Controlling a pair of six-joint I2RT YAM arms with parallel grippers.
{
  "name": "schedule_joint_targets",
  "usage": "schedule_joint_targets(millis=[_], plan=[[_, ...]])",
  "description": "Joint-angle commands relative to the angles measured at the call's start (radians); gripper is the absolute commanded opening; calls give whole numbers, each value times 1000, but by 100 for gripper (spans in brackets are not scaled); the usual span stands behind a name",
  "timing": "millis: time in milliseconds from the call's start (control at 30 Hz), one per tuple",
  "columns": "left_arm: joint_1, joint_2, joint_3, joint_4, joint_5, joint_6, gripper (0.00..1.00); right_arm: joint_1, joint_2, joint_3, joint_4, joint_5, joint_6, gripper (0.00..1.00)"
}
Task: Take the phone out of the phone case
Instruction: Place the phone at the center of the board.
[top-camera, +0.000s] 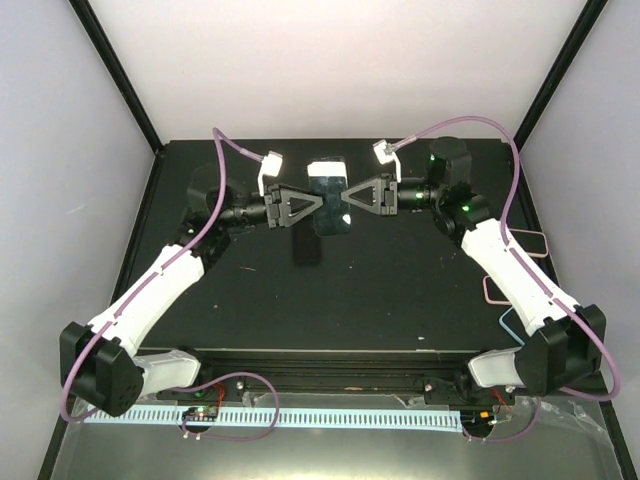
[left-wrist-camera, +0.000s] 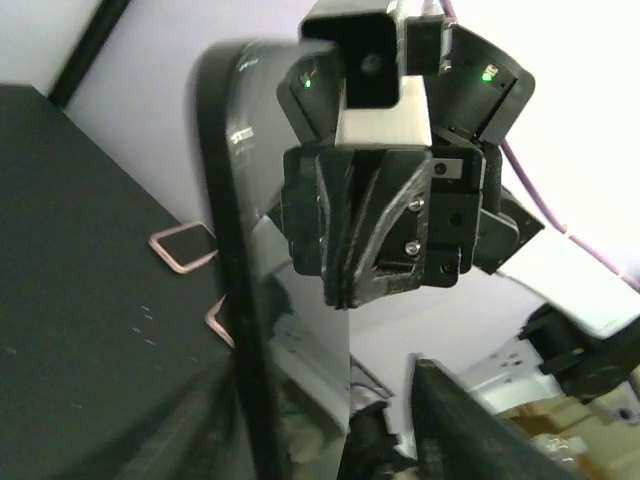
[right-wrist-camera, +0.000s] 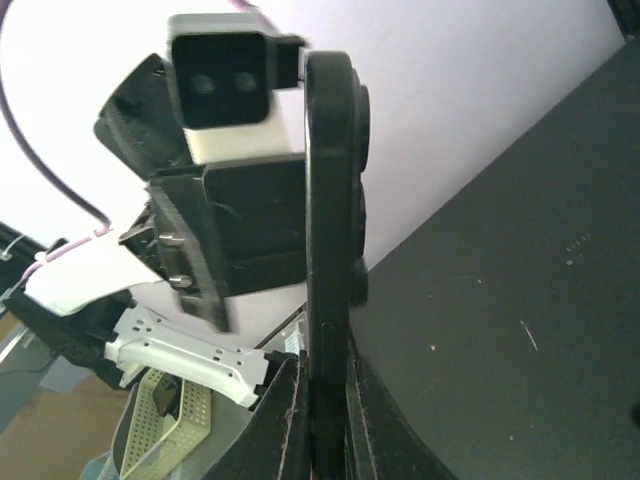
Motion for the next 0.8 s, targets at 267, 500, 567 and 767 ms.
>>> schedule_joint_targets(millis=[267, 500, 567, 767], plan=[[125, -46, 100, -377, -94, 352, 99, -84, 125, -68, -93, 95, -93, 1], [166, -20, 158, -593, -215, 528, 99, -101, 292, -46, -167, 115, -147, 1], [178, -15, 169, -625, -241, 560, 99, -105, 343, -39, -166, 111, -141, 1], [205, -16, 201, -685, -373, 600, 99, -108, 461, 0, -166, 109, -117, 1]])
